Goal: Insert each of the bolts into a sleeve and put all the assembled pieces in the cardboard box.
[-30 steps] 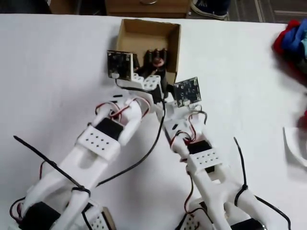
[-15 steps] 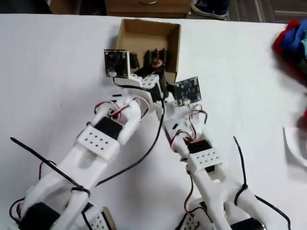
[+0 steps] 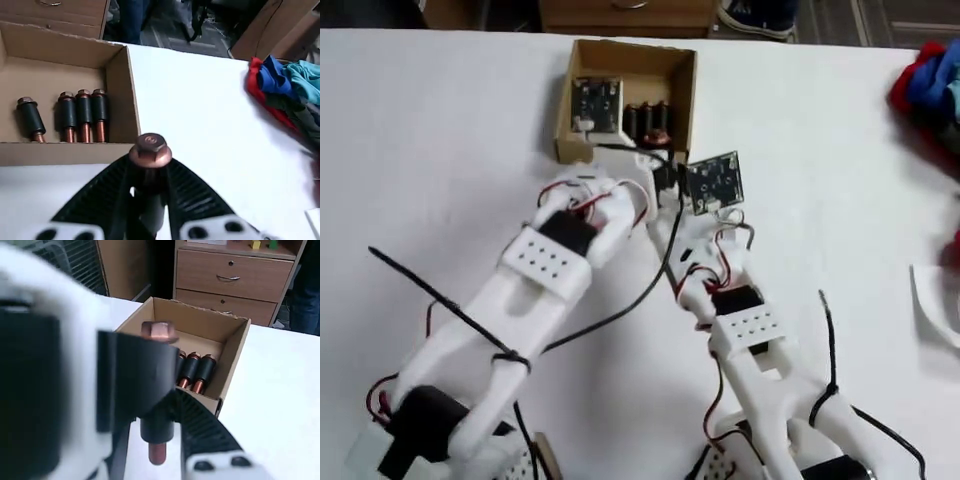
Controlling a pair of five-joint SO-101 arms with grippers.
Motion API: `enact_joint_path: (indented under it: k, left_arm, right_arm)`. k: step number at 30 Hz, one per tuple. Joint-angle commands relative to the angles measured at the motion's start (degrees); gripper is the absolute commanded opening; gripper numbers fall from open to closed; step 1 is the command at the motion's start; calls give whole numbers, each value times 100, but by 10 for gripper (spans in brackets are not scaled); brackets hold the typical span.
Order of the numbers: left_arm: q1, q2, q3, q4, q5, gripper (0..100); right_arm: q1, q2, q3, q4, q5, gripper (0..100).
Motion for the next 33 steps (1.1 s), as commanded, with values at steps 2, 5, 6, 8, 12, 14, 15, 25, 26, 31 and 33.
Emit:
enact_joint_path:
  k: [2, 5, 6, 8, 12, 14, 15, 25, 26, 31, 33]
  left_arm:
    - [-44, -26, -699, 536, 0, 27]
    - [-53, -26, -787, 818, -9, 33]
    - [-62, -26, -787, 905, -9, 50]
    - [-88, -26, -760, 1099, -97, 123]
    - [-88, -97, -778, 1477, -290, 299]
    - [-88, -264, -752, 1530, -299, 336]
    - [-88, -369, -734, 1530, -299, 339]
    - [-844, -1767, -725, 1565, -316, 339]
    - [-1055, -1908, -716, 1582, -316, 339]
    - [-2207, -2338, -708, 2681, -352, 339]
    - [-2558, -2321, -532, 3244, -747, 339]
  right_arm:
    - [66, -303, -404, -127, -26, 21]
    - [66, -303, -404, -127, -26, 21]
    - [66, -303, -404, -127, -26, 21]
    - [57, -286, -404, -127, -26, 21]
    - [57, -259, -404, -127, -26, 21]
    - [57, -259, -404, -127, -26, 21]
    - [66, -259, -404, -119, -26, 21]
    - [84, -251, -369, -92, -26, 21]
    - [84, -242, -369, -92, -26, 21]
    - [180, -92, -756, 233, -62, 21]
    - [303, 321, -1451, 927, -79, 21]
